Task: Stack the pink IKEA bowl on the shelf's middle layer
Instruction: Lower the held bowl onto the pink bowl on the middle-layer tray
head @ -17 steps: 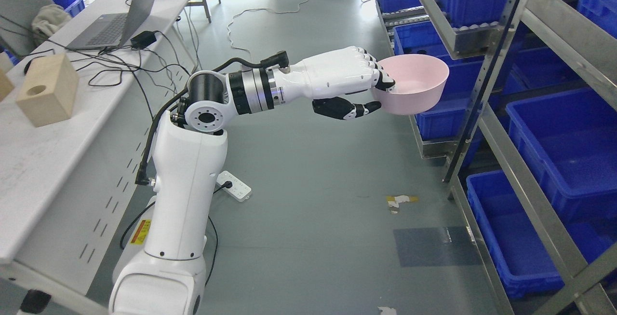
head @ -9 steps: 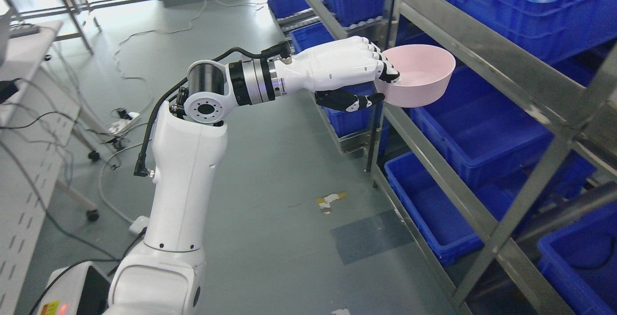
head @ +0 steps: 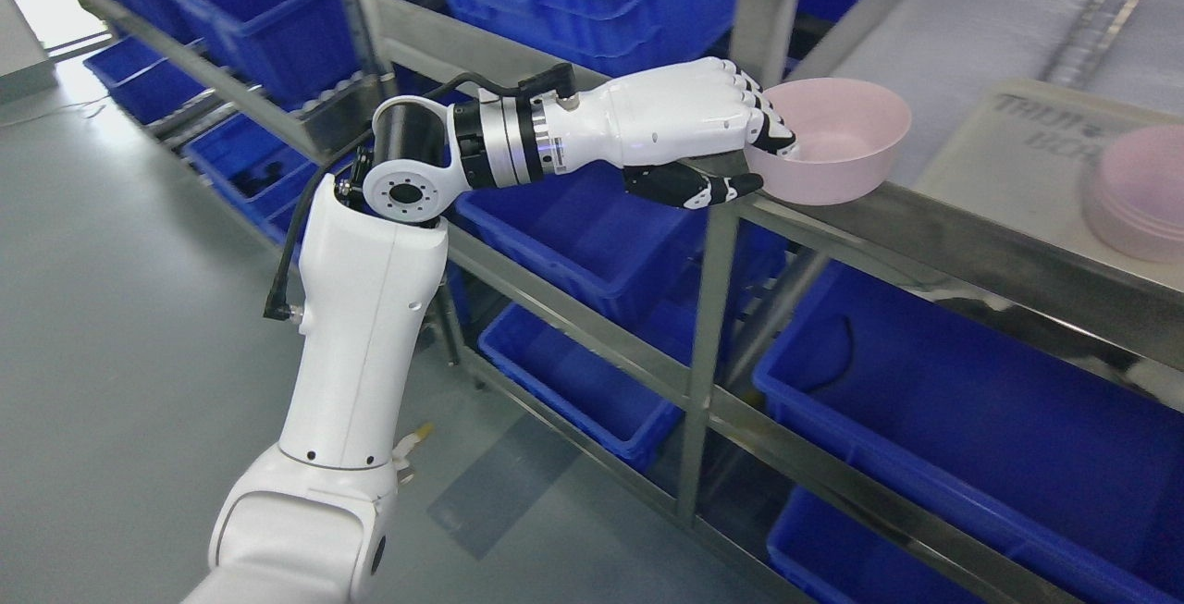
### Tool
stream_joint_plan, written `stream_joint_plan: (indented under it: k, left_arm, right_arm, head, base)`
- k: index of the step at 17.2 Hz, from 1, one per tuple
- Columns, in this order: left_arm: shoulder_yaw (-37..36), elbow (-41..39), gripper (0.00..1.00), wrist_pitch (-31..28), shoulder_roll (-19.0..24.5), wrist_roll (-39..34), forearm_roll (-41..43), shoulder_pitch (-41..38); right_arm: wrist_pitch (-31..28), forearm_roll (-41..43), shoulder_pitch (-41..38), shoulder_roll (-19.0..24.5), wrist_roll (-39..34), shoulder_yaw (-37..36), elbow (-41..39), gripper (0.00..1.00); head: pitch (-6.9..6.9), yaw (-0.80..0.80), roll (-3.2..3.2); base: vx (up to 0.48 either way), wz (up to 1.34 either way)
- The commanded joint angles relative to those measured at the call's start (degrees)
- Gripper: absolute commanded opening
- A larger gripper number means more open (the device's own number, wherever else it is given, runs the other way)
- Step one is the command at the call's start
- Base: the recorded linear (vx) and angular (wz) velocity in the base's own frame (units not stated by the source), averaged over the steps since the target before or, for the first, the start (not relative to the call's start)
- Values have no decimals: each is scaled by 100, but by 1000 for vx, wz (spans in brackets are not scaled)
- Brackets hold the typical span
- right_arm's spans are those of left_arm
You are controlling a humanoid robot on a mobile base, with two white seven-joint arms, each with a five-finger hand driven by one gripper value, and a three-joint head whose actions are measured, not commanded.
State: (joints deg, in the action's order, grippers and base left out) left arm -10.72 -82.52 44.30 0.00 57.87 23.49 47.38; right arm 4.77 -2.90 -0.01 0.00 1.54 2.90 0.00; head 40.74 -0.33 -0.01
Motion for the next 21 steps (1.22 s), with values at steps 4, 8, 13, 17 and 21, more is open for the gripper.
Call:
stream_joint_plan:
  k: [4,8,13,17,21]
  left_arm:
    - [236,279,2,-71,100,206,892,421]
    - [614,394,2,-71,113,312,1806,728]
    - [966,350,3,-71,438,312,2177,737]
    - [1045,333,3,25,756,321,2107,667]
    - [686,534,4,34,432,312,2151,728]
  right_arm:
    - [-2,0,-122,-100,-4,0,-100,100]
    - [-2,0,-122,-100,-4,0,-100,100]
    - [-2,0,-122,-100,-4,0,-100,100]
    - [-2,0,-122,-100,-4,0,-100,100]
    - [-2,0,-122,-100,-4,0,-100,100]
  head:
    - [0,0,0]
    - [0,0,0]
    - [-1,0,0]
    - [-1,0,0]
    - [-1,0,0]
  base:
    - [23,-1079]
    - [-1,-861]
    - [18,-624]
    - [50,-165]
    - [13,-26]
